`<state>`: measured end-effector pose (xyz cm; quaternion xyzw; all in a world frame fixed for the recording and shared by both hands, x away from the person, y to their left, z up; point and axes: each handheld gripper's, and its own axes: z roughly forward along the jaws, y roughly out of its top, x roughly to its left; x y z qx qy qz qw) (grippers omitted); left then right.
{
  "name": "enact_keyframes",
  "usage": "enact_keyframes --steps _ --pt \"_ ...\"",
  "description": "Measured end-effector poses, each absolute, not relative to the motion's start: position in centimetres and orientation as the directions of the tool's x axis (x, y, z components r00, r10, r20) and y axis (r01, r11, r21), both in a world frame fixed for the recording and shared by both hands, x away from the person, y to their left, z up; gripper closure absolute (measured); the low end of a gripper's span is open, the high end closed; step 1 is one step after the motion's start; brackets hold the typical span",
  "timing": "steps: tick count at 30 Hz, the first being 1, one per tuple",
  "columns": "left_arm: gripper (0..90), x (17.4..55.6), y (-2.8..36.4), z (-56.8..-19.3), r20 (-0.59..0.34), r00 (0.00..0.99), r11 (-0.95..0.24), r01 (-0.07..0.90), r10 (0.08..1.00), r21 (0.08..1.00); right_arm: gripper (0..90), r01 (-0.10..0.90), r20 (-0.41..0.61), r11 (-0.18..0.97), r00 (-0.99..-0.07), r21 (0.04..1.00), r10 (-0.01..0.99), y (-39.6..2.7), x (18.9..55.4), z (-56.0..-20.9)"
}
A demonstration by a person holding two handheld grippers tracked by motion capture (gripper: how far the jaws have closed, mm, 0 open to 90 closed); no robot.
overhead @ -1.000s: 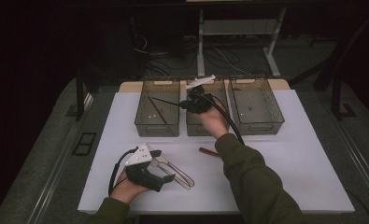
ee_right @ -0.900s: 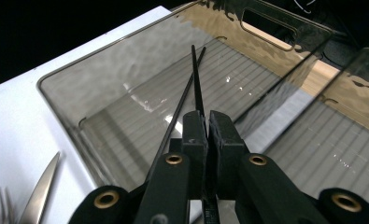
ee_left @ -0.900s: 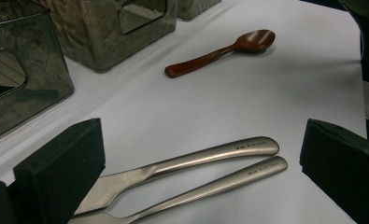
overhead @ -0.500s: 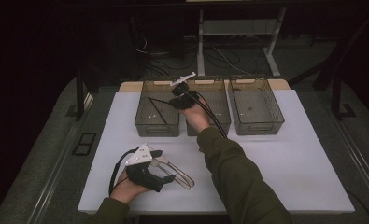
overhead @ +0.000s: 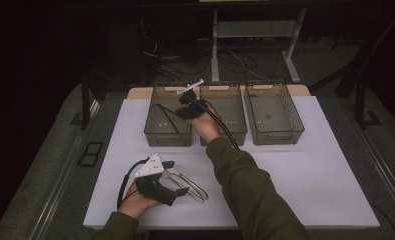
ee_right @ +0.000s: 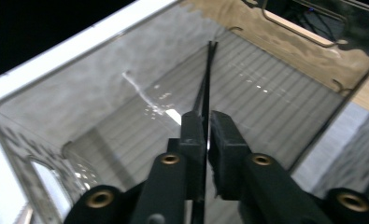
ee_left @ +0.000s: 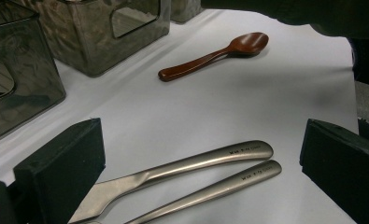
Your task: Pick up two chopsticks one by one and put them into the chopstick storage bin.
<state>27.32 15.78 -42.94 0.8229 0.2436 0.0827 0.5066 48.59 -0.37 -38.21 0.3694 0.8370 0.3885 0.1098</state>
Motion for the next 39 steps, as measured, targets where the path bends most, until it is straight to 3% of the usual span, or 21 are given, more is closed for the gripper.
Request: enact_keyframes --steps 9,16,21,39 --pt "0.0 27.4 15.8 -42.9 -0.107 0.868 -0.372 0.315 0.485 0.873 56.4 0.516 0.125 0.414 -0.726 0.75 0.677 -1.1 48.1 -37.2" --pt "0.0 27.3 16.0 -42.9 -0.11 0.863 -0.366 0.321 0.494 0.873 45.6 0.481 0.158 0.39 -0.765 0.785 0.624 -2.5 46.6 -35.5" --pt "0.0 27.3 15.9 -42.9 -0.104 0.865 -0.375 0.318 0.492 0.871 39.5 0.436 0.129 0.399 -0.789 0.807 0.601 -3.9 45.1 -34.6" --pt "0.0 27.3 16.0 -43.1 -0.103 0.859 -0.374 0.322 0.501 0.87 35.4 0.388 0.147 0.365 -0.829 0.846 0.539 -13.0 38.9 -35.0"
